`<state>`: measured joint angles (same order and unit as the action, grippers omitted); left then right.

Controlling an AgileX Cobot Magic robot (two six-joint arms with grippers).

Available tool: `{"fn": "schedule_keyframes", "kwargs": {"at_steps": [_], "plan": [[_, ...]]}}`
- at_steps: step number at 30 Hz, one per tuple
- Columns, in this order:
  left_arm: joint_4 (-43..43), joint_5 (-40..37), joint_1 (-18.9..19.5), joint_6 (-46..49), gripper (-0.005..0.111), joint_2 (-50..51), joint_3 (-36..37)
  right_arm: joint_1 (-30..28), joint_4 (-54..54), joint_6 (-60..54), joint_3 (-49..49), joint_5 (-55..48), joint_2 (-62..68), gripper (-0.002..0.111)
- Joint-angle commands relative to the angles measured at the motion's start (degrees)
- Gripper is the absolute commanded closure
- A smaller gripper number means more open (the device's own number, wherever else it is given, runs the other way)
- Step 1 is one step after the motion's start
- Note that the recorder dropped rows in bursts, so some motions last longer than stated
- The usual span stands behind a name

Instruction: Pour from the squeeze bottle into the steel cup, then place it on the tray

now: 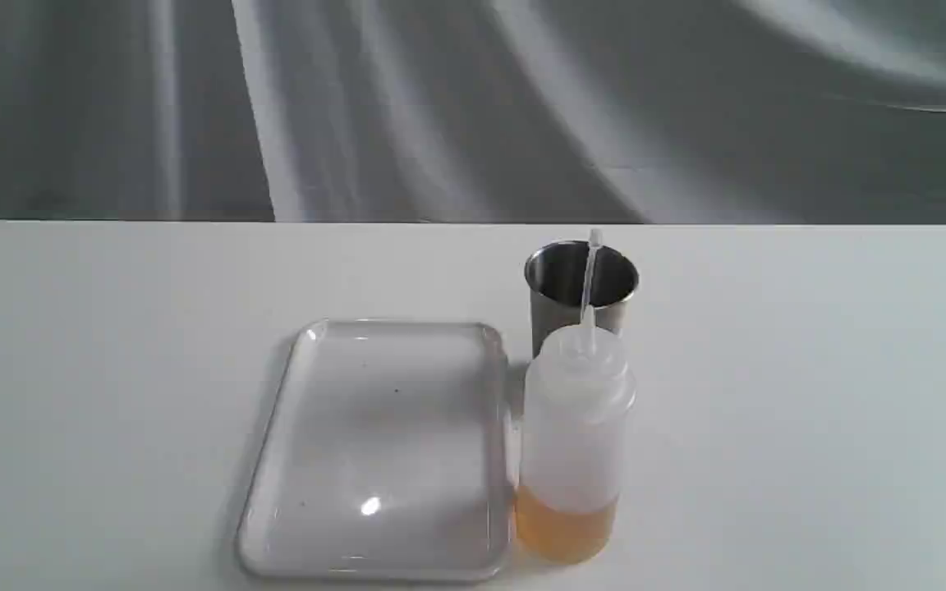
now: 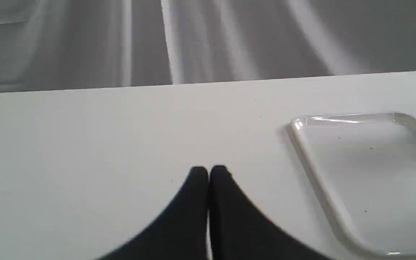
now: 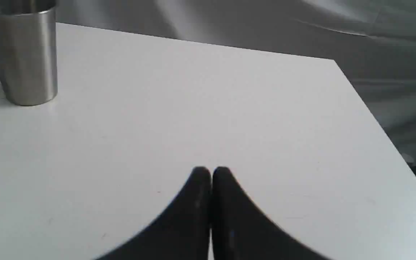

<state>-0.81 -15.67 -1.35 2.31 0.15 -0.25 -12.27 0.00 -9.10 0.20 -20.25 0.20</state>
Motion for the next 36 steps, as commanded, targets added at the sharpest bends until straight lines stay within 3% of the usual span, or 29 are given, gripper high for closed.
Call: {"fn": "schedule_keyframes", "kwargs": {"at_steps": [1,17,24,36], "plan": [[-0.1,0.4,0.1,-0.3,0.107,-0.1,0.3,-0.3,0.6,-0.1,-0.2,0.0,-0.2,0.108],[-0.1,0.4,0.1,-0.3,0.107,-0.1,0.3,-0.3,0.6,-0.1,1.2,-2.0,-0.2,0.108],[-0.1,0.4,0.1,-0.3,0.107,-0.1,0.3,-0.3,0.4,-0.1,13.8,-9.0,2.6,0.108],[-0.1,0.4,0.1,-0.2,0.107,-0.1,0.3,-0.3,0.0,-0.1,35.7,-12.5,31.4,0.108]]}}
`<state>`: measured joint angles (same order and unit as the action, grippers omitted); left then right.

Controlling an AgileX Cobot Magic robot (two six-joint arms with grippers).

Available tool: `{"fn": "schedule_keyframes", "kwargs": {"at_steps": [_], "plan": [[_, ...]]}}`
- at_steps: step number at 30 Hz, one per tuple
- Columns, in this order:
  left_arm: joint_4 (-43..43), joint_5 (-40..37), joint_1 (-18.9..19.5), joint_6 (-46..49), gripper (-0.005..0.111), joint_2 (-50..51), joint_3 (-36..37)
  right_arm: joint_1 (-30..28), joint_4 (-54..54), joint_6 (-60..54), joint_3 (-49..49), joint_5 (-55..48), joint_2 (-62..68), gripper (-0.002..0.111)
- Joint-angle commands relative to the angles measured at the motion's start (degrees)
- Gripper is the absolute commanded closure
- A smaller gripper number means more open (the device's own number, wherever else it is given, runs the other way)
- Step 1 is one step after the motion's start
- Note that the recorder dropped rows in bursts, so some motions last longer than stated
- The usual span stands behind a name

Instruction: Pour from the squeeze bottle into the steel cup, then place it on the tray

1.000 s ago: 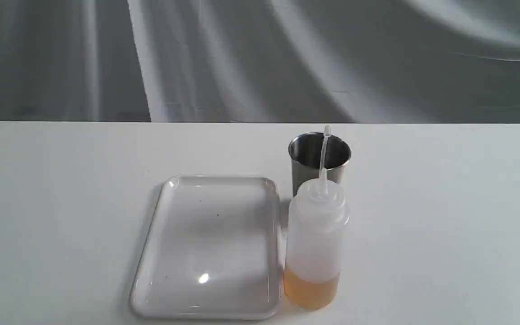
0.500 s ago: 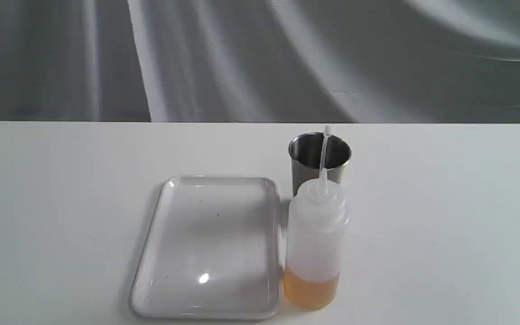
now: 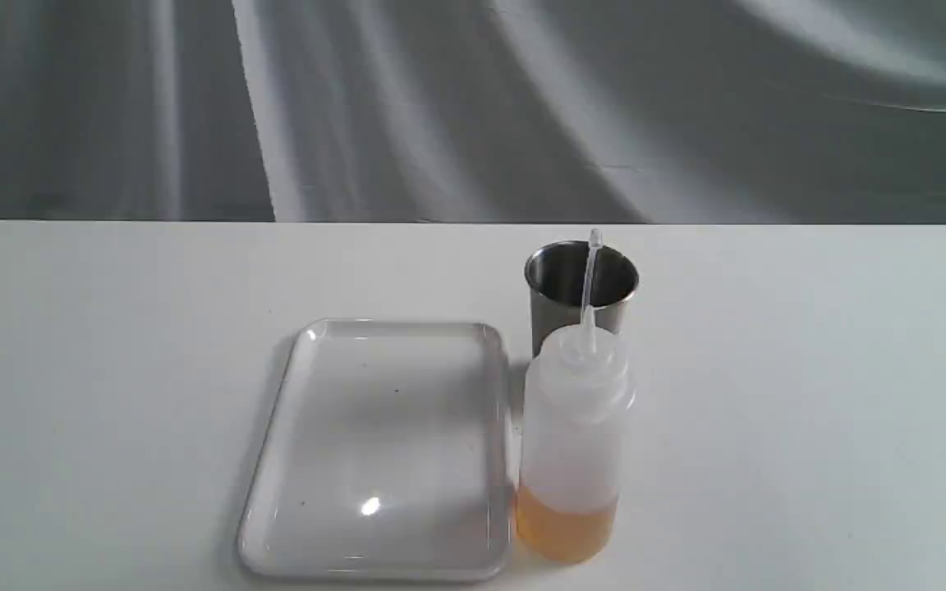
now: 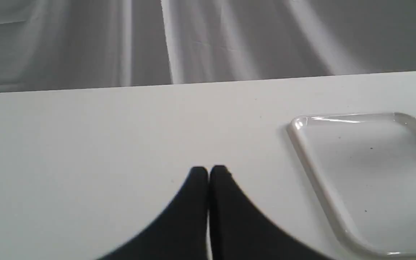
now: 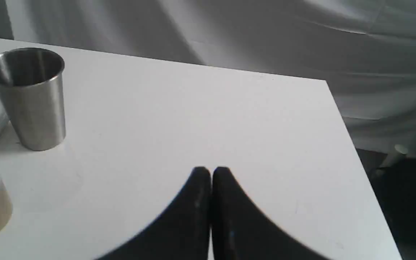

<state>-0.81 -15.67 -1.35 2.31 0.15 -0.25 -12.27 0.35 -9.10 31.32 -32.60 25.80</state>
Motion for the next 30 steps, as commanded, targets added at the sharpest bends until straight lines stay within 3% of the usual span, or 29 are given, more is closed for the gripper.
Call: {"fn": "schedule_keyframes", "kwargs": {"at_steps": [1,9,20,25,30], "plan": [[-0.1,0.4,0.1,-0.2,0.107,-0.1,0.3,-0.3,-0.3,0.0,6.1,-0.2,7.6,0.108],[-0.1,0.4,0.1,-0.3,0.107,-0.1,0.3,1.4,-0.3,8.7,16.6,0.3,20.6,0.108],[-0.1,0.4,0.1,-0.2,0.107,-0.1,0.3,18.0,-1.2,9.1,18.1,13.5,27.5,0.108],[-0.1,0.4,0.1,-0.2,0.107,-0.1,0.3,24.5,-1.2,9.1,14.9,17.0,31.4,0.108],[-0.1,0.4,0.1,-0.3,0.107,-0.1,0.3,30.6,-1.2,9.1,4.6,29.8,31.8,0.108]]}}
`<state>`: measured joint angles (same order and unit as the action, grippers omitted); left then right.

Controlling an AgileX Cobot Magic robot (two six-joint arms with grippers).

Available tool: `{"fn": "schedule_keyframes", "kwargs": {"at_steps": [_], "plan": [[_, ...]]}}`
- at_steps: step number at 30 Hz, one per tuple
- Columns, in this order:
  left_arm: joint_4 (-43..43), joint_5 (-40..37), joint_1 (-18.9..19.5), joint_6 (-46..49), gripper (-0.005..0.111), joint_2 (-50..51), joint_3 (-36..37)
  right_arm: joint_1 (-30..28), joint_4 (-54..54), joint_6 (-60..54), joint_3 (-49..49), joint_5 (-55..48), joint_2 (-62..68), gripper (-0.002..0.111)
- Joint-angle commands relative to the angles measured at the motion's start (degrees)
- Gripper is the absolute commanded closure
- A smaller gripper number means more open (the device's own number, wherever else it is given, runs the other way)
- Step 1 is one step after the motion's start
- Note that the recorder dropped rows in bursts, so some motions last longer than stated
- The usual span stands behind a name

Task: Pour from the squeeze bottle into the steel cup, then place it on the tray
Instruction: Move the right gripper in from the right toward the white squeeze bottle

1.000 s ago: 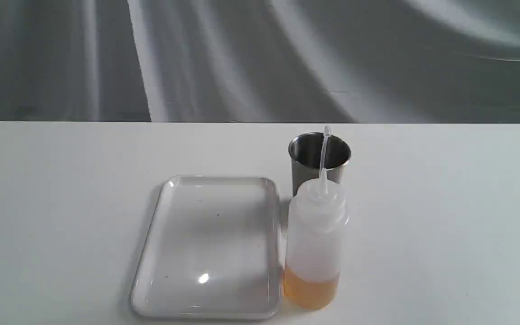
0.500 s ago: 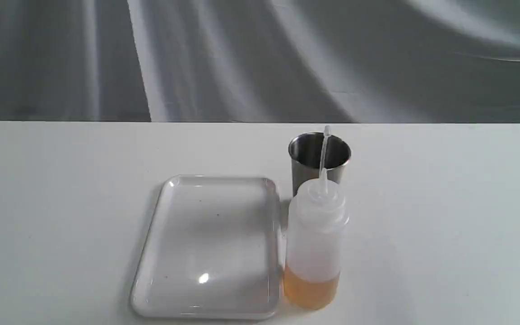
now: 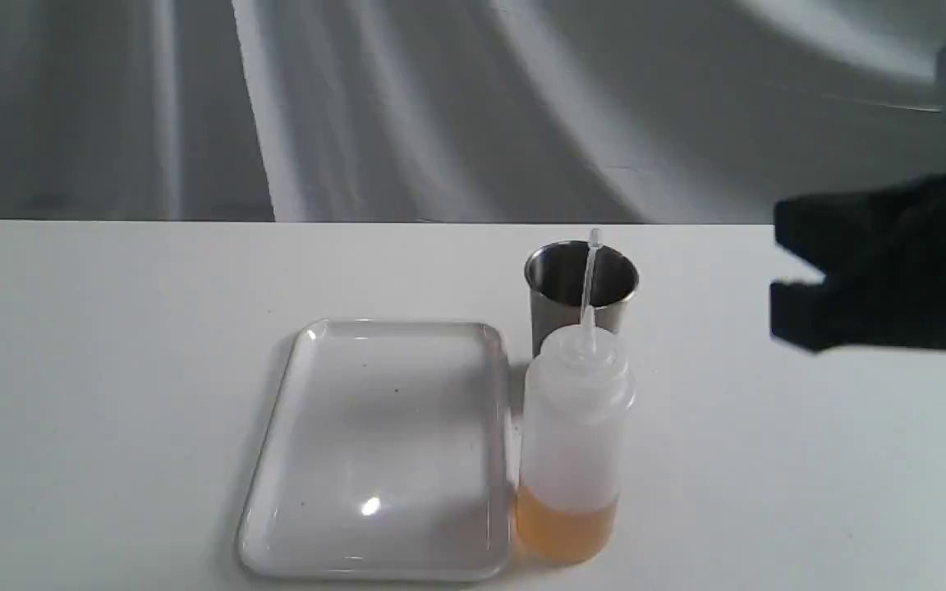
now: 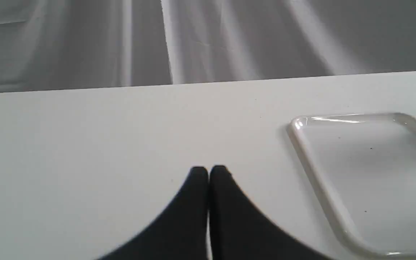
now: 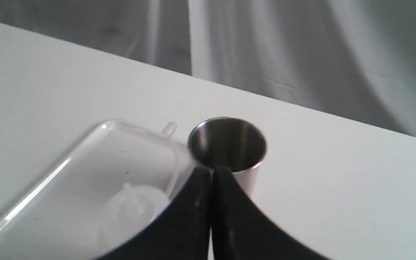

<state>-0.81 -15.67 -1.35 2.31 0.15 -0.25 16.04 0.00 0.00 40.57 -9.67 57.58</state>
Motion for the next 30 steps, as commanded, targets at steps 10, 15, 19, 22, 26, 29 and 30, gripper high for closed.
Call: {"fn": "schedule_keyframes", "kwargs": {"at_steps": [10,15,19,22,26,29,30], "plan": [[-0.1,0.4,0.1,-0.2,0.107,-0.1,0.3,7.5,1.1,0.0,-20.7,18.3,0.0,0.108],[-0.1,0.4,0.1,-0.2,0.107,-0.1,0.3,7.5,1.1,0.0,-26.5,28.4,1.6,0.108],[-0.1,0.4,0.1,-0.2,0.107,-0.1,0.3,7.4,1.1,-1.4,-27.4,30.0,6.5,0.108],[-0.1,0.4,0.1,-0.3,0.107,-0.1,0.3,7.4,1.1,-2.0,-27.4,34.6,11.9,0.108],[-0.1,0.4,0.1,-0.3,0.107,-0.1,0.3,7.4,1.1,-2.5,-27.4,44.3,19.9,0.108],[-0.1,0.4,0.1,-0.3,0.107,-0.1,0.3,7.4,1.1,-2.5,-27.4,51.4,25.8,0.108],[-0.1,0.4,0.1,-0.3,0.107,-0.1,0.3,7.4,1.1,-2.5,-27.4,53.4,27.5,0.108]]}}
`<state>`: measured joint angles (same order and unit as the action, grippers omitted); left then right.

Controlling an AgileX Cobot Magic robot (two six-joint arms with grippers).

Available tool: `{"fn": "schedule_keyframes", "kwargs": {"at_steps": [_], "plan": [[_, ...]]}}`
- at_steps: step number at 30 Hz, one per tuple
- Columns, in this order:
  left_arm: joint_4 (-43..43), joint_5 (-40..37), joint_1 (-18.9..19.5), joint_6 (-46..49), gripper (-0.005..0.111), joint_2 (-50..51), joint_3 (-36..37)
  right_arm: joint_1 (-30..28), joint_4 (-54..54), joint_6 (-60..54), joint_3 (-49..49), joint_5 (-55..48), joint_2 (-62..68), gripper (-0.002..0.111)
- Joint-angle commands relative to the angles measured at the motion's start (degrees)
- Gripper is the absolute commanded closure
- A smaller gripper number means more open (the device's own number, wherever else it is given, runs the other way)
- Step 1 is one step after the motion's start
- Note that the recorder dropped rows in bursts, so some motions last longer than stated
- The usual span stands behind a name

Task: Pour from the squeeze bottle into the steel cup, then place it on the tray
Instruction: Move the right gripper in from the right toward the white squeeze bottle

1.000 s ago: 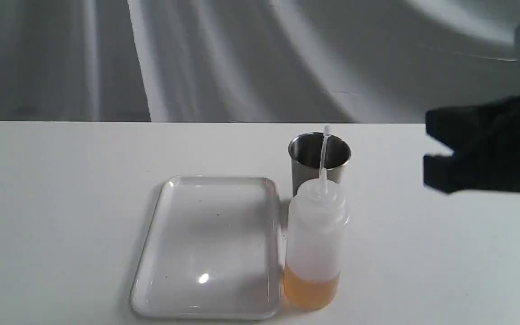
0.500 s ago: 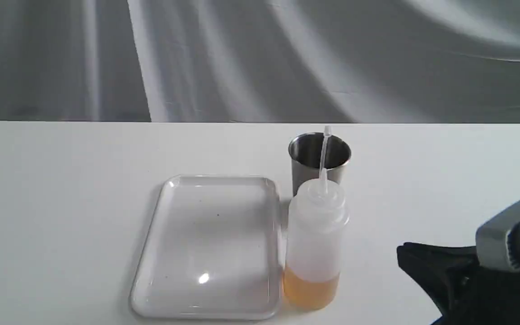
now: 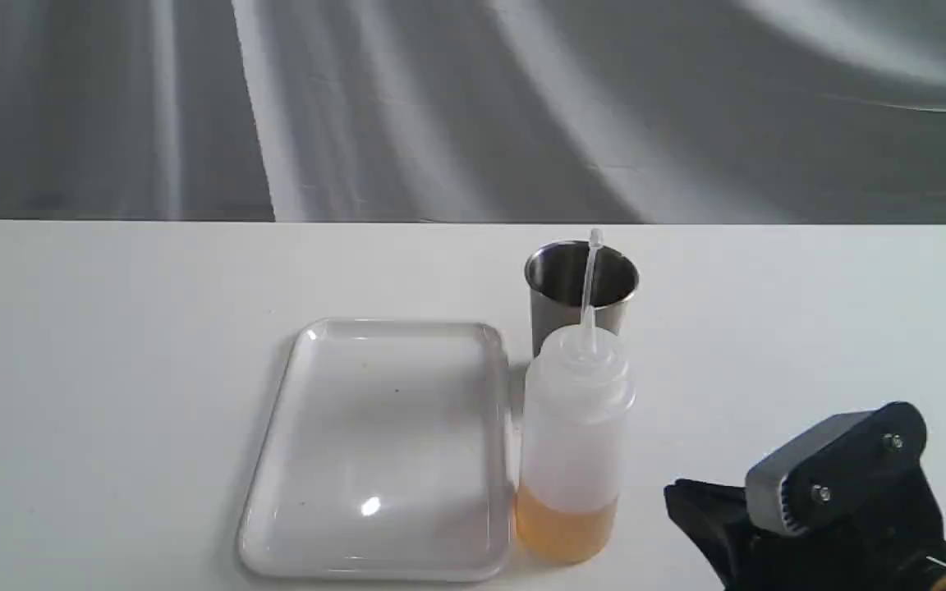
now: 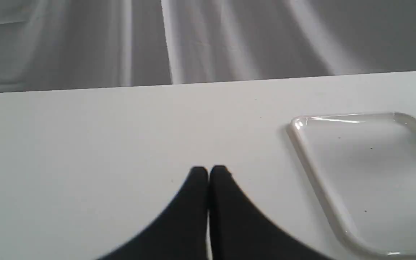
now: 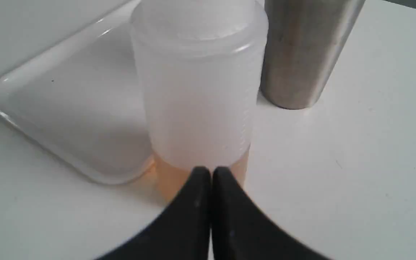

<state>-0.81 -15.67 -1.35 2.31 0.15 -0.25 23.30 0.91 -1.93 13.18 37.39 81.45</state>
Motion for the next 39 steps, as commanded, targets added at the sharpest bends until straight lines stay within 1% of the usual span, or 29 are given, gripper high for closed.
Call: {"fn": "schedule_keyframes", "kwargs": {"at_steps": [1,4,11,13,15,17,19,22,25,26,28,30,32,39], "plan": [[-0.1,0.4,0.1,-0.3,0.107,-0.1,0.3,0.1,-0.1,-0.6,0.0,7.5,4.9,0.108],[-0.1,0.4,0.1,-0.2,0.107,-0.1,0.3,0.1,-0.9,-0.6,0.0,8.6,7.7,0.108],[-0.1,0.4,0.1,-0.2,0.107,-0.1,0.3,0.1,-0.9,-0.6,0.0,8.7,8.0,0.108],[-0.1,0.4,0.1,-0.2,0.107,-0.1,0.3,0.1,-0.9,-0.6,0.0,8.6,8.0,0.107],[-0.1,0.4,0.1,-0.3,0.107,-0.1,0.3,0.1,-0.9,-0.6,0.0,8.6,8.0,0.103],[-0.1,0.4,0.1,-0.3,0.107,-0.1,0.3,0.1,-0.9,-0.6,0.0,8.4,8.0,0.095],[-0.1,0.4,0.1,-0.3,0.107,-0.1,0.3,0.1,-0.9,-0.6,0.0,8.2,8.0,0.083],[-0.1,0.4,0.1,-0.3,0.107,-0.1,0.3,0.1,-0.9,1.4,0.0,8.0,8.1,0.054],[-0.1,0.4,0.1,-0.3,0.107,-0.1,0.3,0.1,-0.9,2.6,0.0,8.0,8.1,0.021],[-0.1,0.4,0.1,-0.2,0.107,-0.1,0.3,0.1,-0.9,2.6,0.0,8.0,8.1,0.014],[-0.1,0.4,0.1,-0.2,0.107,-0.1,0.3,0.1,-0.9,2.6,0.0,8.0,8.1,0.005],[-0.1,0.4,0.1,-0.2,0.107,-0.1,0.3,0.1,-0.9,2.6,0.0,8.0,8.1,0.003],[-0.1,0.4,0.1,-0.2,0.107,-0.1,0.3,0.1,-0.9,2.6,0.3,7.7,8.1,0.003],[-0.1,0.4,0.1,-0.3,0.107,-0.1,0.3,0.1,-0.9,2.4,5.4,0.2,8.1,0.003]]}}
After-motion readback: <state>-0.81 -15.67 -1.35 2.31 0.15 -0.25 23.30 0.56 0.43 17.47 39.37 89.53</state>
